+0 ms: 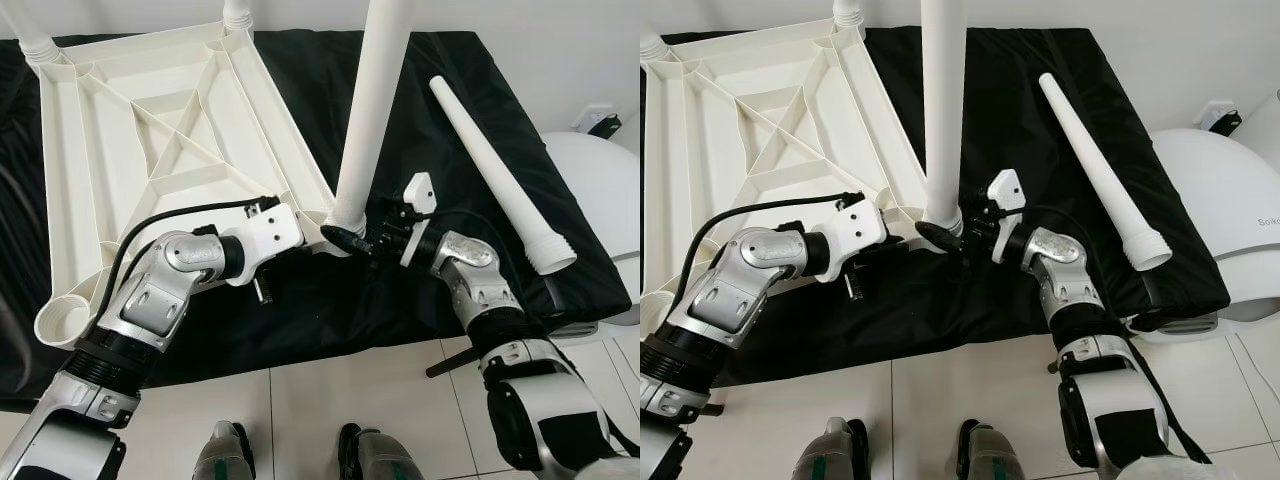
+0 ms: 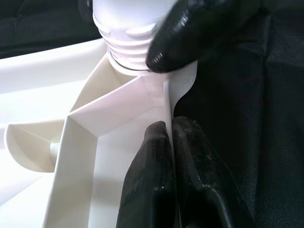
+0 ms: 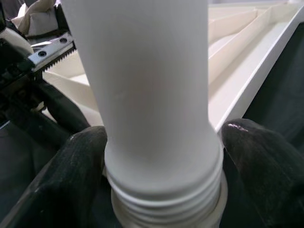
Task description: Building children table
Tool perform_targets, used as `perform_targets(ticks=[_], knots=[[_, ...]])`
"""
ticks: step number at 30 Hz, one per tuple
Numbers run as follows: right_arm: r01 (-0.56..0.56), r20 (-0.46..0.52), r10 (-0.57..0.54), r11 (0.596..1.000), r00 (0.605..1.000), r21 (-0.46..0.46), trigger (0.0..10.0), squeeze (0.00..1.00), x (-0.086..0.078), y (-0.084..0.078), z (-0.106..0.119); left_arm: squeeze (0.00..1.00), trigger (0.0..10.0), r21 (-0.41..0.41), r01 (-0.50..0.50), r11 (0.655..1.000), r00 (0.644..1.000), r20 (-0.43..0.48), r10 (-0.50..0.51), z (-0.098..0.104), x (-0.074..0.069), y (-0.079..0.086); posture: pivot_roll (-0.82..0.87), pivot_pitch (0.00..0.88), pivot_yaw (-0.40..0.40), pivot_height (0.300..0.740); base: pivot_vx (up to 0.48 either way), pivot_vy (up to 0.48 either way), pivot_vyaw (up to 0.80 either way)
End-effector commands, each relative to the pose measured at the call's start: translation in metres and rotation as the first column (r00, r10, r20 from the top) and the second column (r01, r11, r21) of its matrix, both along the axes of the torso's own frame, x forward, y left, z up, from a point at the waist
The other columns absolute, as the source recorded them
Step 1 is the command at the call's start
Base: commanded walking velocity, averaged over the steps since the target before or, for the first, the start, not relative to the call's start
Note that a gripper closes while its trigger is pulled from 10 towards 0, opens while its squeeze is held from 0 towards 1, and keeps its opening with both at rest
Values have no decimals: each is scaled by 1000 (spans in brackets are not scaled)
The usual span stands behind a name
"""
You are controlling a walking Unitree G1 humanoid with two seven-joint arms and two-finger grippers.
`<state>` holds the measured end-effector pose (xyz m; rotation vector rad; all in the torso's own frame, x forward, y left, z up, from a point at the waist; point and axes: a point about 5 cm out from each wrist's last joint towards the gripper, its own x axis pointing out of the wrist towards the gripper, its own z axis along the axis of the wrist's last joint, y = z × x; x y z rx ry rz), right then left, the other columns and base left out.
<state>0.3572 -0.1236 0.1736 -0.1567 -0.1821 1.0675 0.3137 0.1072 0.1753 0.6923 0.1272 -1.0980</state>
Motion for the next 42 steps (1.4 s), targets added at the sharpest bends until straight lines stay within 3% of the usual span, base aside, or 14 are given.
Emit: perform_targets(ticks=[1,2,3,4,16,24,36,42], knots=[[-23,0,23,1000,1000,-16,10000,0,0,2,-2,0,10000,109,-44,993,981,-182,64,-46,-9,13,125,229,2,740,0,0,0],[-30,-2,30,999,1000,-12,4196,0,1,2,-2,0,10000,108,-44,993,981,-181,63,-46,-9,13,123,229,2,740,0,0,0],[-30,-2,30,999,1000,-12,4196,0,1,2,-2,0,10000,108,-44,993,981,-181,63,-46,-9,13,123,229,2,740,0,0,0],[-38,-4,38,999,999,-8,0,0,1,3,-2,0,10000,108,-43,993,982,-181,62,-46,-9,13,123,229,1,740,0,0,0],[-60,12,59,997,998,38,0,0,3,3,5,0,10000,103,-48,994,982,-178,66,-46,-8,12,119,218,-8,740,0,0,0],[-52,34,49,992,998,116,0,0,-2,5,7,0,10000,101,-50,994,983,-173,67,-46,-7,11,113,207,-16,740,0,0,0],[67,86,-83,981,993,180,0,0,-16,11,6,0,10000,97,-46,994,984,-167,61,-47,-7,8,98,194,-23,740,0,0,0],[184,102,-212,955,972,233,0,0,-32,23,7,0,10000,96,-45,994,984,-167,60,-47,-7,8,98,194,-29,740,0,0,0]])
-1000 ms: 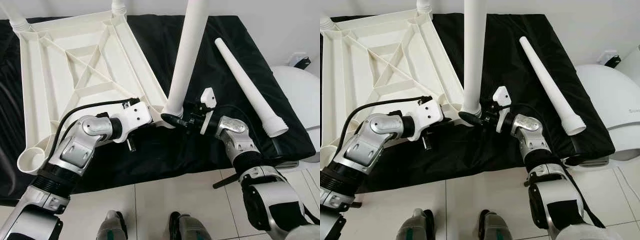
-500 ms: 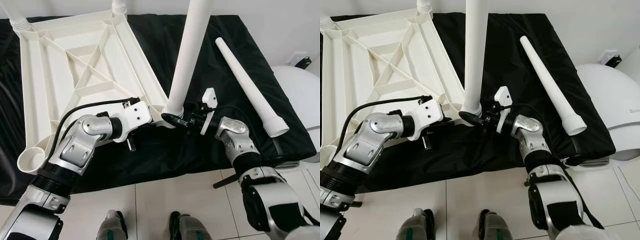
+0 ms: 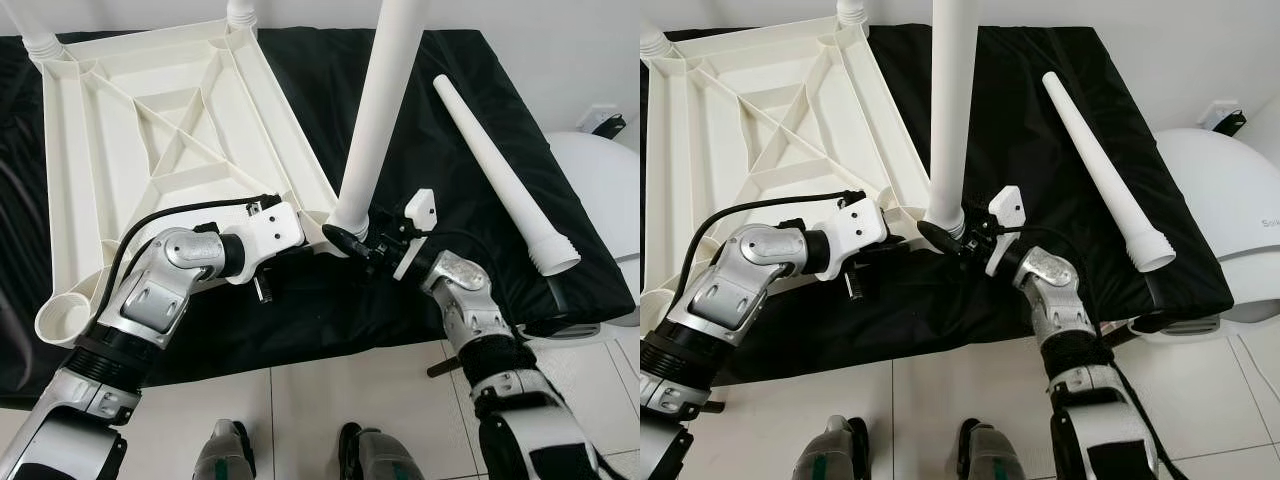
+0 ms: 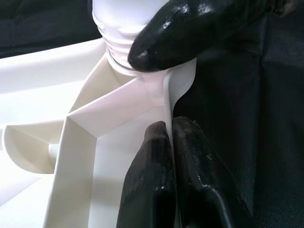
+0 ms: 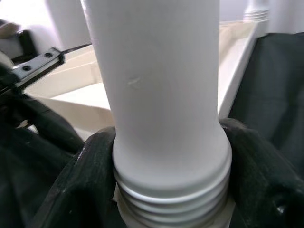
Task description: Building children table
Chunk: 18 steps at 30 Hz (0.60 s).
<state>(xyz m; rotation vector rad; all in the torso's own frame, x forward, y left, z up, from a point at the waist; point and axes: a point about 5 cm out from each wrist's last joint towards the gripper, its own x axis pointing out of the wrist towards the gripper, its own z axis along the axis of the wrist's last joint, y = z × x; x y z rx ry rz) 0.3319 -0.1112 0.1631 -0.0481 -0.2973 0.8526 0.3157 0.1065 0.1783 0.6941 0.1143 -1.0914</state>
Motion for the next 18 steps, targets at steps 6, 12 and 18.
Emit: perform_targets(ticks=[6,12,18], knots=[[99,54,-103,993,993,71,0,0,-17,18,14,0,10000,100,-43,994,982,-179,61,-50,-9,9,99,198,-29,740,0,0,0],[208,18,-210,975,978,84,0,0,-28,26,8,0,10000,100,-44,994,982,-180,62,-50,-9,9,101,203,-30,740,0,0,0],[310,-14,-310,946,951,95,0,0,-42,33,6,0,10000,101,-45,994,981,-182,63,-50,-9,10,104,210,-27,740,0,0,0]])
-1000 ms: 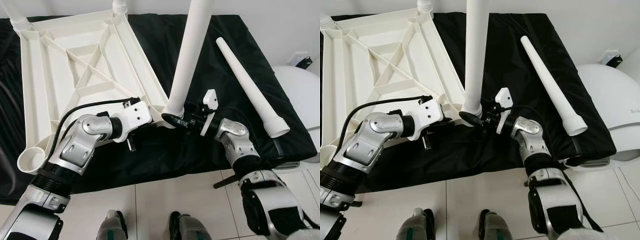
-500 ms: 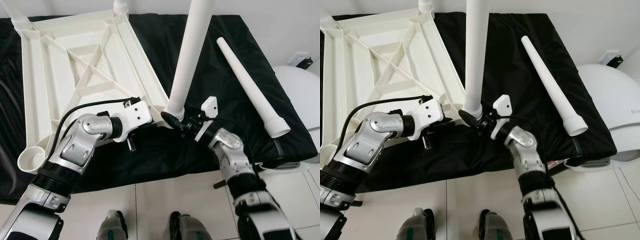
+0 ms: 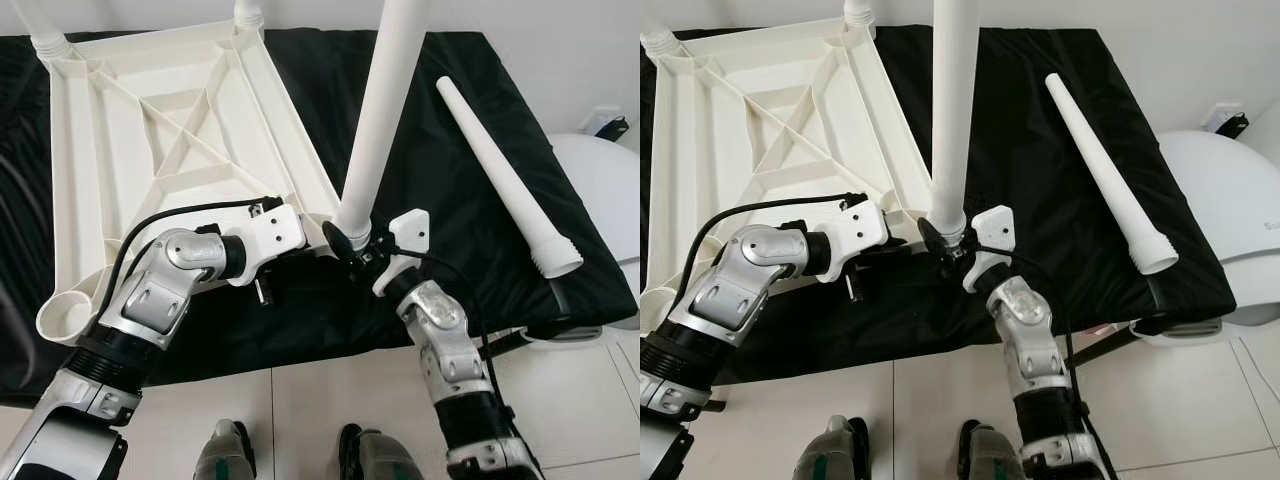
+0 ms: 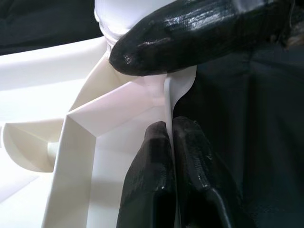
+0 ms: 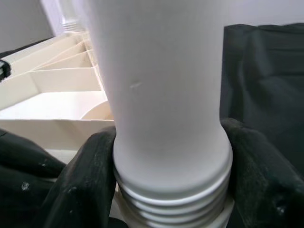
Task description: Building children table
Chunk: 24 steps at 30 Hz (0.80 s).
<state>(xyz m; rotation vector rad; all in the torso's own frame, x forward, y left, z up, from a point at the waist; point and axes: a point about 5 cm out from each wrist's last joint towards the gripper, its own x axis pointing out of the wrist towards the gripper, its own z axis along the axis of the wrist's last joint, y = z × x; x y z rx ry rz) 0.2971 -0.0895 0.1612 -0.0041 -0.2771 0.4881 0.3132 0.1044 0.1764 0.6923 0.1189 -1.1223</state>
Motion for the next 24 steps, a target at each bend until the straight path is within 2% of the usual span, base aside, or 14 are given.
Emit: perform_targets(ticks=[1,3,4,5,6,10,20,21,22,23,24], knots=[[10,36,-10,1000,999,10,0,0,-9,12,7,0,10000,104,-71,992,982,-166,88,-48,-7,12,106,213,-26,740,0,0,0],[10,36,-10,1000,999,10,0,0,-9,12,7,0,10000,104,-71,992,982,-166,88,-48,-7,12,106,213,-26,740,0,0,0],[59,35,-59,998,998,12,0,0,-11,12,7,0,10000,104,-71,992,982,-167,88,-48,-7,12,106,213,-26,740,0,0,0],[59,35,-59,998,998,12,0,0,-11,12,7,0,10000,104,-71,992,982,-167,88,-48,-7,12,106,213,-26,740,0,0,0],[124,22,-124,992,992,17,0,0,-14,13,5,0,10000,104,-71,992,982,-168,88,-48,-7,12,108,215,-26,740,0,0,0],[194,4,-194,981,981,19,0,0,-16,15,3,0,10000,104,-72,992,982,-168,89,-48,-7,12,109,219,-25,740,0,0,0],[200,-20,-200,980,980,15,0,0,-17,17,2,0,10000,106,-73,992,981,-169,90,-48,-7,13,109,222,-22,740,0,0,0],[204,-28,-204,979,979,5,10000,0,-17,17,2,0,10000,107,-72,992,981,-169,90,-48,-7,14,108,222,-22,740,0,0,0],[204,-28,-204,979,979,5,10000,0,-17,17,2,0,10000,107,-72,992,981,-169,90,-48,-7,14,108,222,-22,740,0,0,0],[209,-34,-209,978,977,1,10000,467,-17,16,1,0,10000,107,-72,992,982,-169,89,-47,-7,14,107,222,-21,740,0,0,0],[210,-35,-210,978,977,-3,10000,1000,-17,16,1,0,10000,107,-72,992,982,-168,89,-47,-6,14,106,222,-21,740,0,0,0]])
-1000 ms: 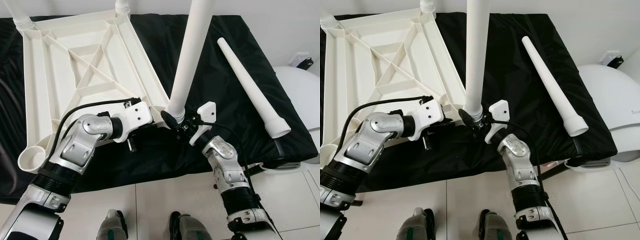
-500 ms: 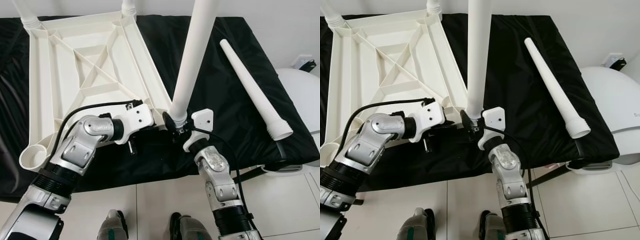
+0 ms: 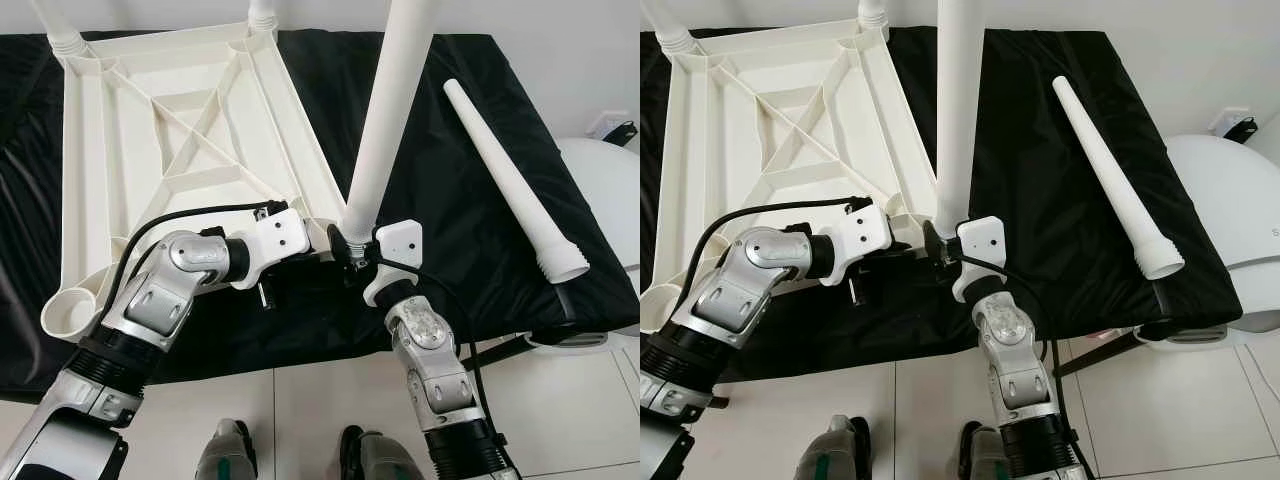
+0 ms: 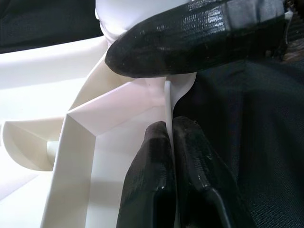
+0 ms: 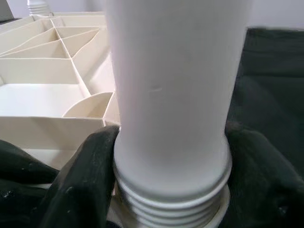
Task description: Building children table
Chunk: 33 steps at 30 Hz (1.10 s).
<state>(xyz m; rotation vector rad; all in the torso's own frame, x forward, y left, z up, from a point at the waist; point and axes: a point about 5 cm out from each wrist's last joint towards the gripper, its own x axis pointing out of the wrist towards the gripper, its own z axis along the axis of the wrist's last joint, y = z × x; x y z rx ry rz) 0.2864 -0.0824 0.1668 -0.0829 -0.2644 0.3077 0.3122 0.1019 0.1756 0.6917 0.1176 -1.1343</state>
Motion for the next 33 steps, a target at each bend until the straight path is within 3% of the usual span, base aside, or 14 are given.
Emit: perform_targets(ticks=[1,10,14,15,16,22,27,33], knots=[[29,-33,-27,998,999,54,10000,1000,-6,9,-4,0,10000,109,-82,991,981,-164,100,-46,-5,16,106,221,-21,740,0,0,0],[7,-24,-6,999,1000,41,10000,1000,-3,4,-4,0,10000,109,-81,991,982,-162,98,-46,-5,16,105,220,-22,740,0,0,0],[-68,-32,69,997,997,38,10000,1000,3,-2,-5,0,10000,108,-84,991,982,-162,100,-46,-5,16,107,218,-24,740,0,0,0],[-112,-53,113,993,992,27,10000,345,8,-5,-8,0,10000,107,-84,991,982,-162,101,-46,-5,16,106,217,-25,740,0,0,0],[-155,-57,156,988,986,8,10000,0,10,-7,-10,0,10000,107,-84,991,982,-161,101,-46,-5,16,107,217,-25,740,0,0,0],[-253,-67,250,967,966,-24,10000,0,18,-14,-11,0,10000,107,-84,991,982,-161,101,-46,-5,16,107,214,-25,740,0,0,0],[-407,-75,402,911,913,-69,10000,0,33,-26,-9,0,10000,107,-84,991,982,-159,100,-46,-5,16,112,209,-25,740,0,0,0],[-516,-92,511,855,855,-45,10000,0,43,-34,-7,0,10000,108,-83,991,982,-160,100,-46,-6,16,120,208,-22,740,0,0,0]])
